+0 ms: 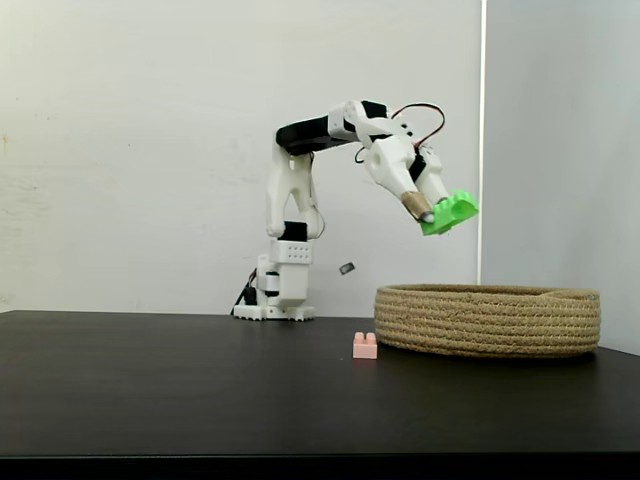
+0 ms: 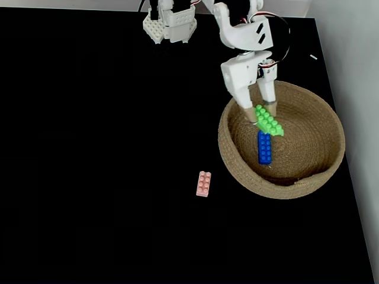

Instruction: Place the lego blocks in the tray

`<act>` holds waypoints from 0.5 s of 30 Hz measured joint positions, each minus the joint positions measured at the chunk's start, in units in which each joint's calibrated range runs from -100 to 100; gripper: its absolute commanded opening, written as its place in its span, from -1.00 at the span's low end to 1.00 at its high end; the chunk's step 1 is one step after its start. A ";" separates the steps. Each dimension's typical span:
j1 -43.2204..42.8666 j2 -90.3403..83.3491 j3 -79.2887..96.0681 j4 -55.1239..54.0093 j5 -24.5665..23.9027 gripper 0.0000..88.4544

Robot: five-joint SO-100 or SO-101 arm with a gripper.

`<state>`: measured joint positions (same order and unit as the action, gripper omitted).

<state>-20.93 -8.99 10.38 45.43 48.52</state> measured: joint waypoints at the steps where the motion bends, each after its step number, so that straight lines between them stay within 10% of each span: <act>1: -0.98 -0.68 1.41 -0.24 -0.34 -1.00; 4: -3.58 -2.37 5.66 -0.89 -1.32 -0.99; 9: -6.51 -4.92 11.93 -1.14 -3.17 -0.33; 15: -6.11 -7.21 15.11 -1.14 -4.25 -0.25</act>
<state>-27.04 -16.20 25.50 44.30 44.27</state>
